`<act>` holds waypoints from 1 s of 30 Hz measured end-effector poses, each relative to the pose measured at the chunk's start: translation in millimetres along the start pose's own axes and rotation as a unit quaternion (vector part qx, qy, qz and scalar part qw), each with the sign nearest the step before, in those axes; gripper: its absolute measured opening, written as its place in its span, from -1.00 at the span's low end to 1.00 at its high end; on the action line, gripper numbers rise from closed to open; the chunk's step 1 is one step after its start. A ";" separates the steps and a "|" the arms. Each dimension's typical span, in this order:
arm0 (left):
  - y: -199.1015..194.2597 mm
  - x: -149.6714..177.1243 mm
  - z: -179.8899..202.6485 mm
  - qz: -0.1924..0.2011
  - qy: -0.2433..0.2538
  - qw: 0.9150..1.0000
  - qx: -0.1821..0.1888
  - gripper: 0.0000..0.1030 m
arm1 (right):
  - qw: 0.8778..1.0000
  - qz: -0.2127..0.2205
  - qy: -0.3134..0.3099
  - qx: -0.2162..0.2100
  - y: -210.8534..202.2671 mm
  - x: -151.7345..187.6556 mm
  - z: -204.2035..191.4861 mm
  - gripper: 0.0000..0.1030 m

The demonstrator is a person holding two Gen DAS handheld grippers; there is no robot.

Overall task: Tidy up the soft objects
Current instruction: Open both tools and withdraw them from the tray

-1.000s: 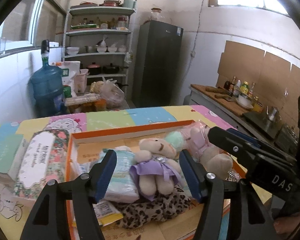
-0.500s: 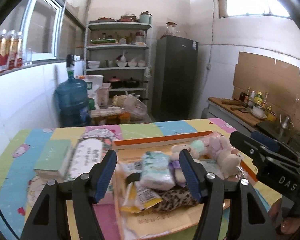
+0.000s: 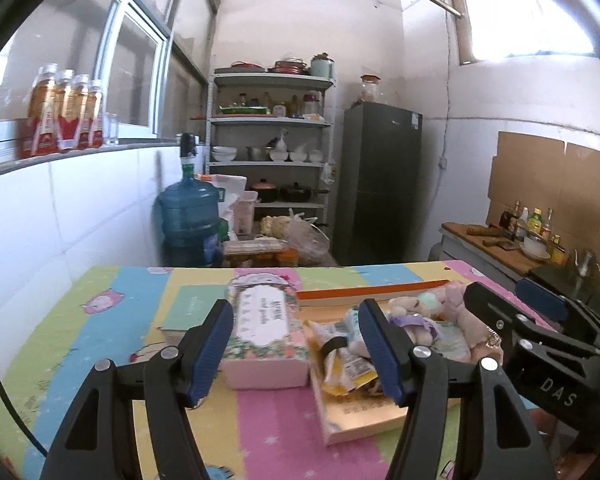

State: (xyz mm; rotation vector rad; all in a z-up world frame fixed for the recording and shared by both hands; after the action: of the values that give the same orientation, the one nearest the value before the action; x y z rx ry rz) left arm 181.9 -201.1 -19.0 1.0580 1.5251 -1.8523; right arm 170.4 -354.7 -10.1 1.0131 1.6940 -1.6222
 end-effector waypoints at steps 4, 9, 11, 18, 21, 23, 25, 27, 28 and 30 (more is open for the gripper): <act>-15.3 7.2 -16.3 0.007 0.000 1.000 -0.005 0.67 | 1.000 0.002 -0.003 0.013 -10.6 7.8 -21.3 0.59; -31.3 19.5 -34.2 0.004 -0.003 1.000 -0.009 0.67 | 1.000 0.001 0.006 0.010 -17.0 18.3 -39.1 0.59; -35.8 24.7 -41.9 0.003 -0.009 1.000 -0.013 0.67 | 1.000 0.003 0.010 0.018 -21.1 22.7 -45.2 0.59; -56.7 40.1 -76.7 0.010 -0.036 0.998 -0.045 0.67 | 0.999 0.008 0.009 0.032 -34.8 39.1 -60.5 0.59; -63.4 47.0 -85.2 0.009 -0.040 0.998 -0.050 0.67 | 1.000 0.006 0.009 0.023 -38.8 47.6 -70.3 0.59; -67.8 50.5 -87.6 0.008 -0.035 0.998 -0.055 0.67 | 1.000 0.005 0.006 0.023 -41.0 52.4 -76.6 0.59; -72.0 53.3 -88.3 0.008 -0.030 0.998 -0.061 0.67 | 1.000 0.006 0.005 0.022 -43.4 55.3 -81.8 0.59; -77.8 56.5 -88.8 0.012 -0.026 0.998 -0.064 0.67 | 1.000 0.008 0.004 0.017 -47.8 57.8 -86.9 0.59; -80.1 57.3 -89.0 0.013 -0.025 0.997 -0.065 0.67 | 1.000 0.009 0.004 0.017 -49.2 58.7 -88.9 0.59; -85.0 58.9 -88.8 0.016 -0.025 0.997 -0.068 0.67 | 1.000 0.010 0.004 0.017 -53.4 61.3 -91.7 0.59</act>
State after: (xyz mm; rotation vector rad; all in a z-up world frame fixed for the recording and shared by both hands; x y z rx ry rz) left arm 103.3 -89.9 -24.8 0.9619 1.5713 -1.7150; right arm 101.2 -254.4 -22.8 1.0500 1.6611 -1.6424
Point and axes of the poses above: each gripper's, at about its wrist camera, not at the fingertips, and y roughly the way its jaws point, z to its right, x to its underside, the point moved 8 cm from there along y, roughly the way its jaws point, and after that the axes turned 13 degrees about -z, right-handed, at the moved point
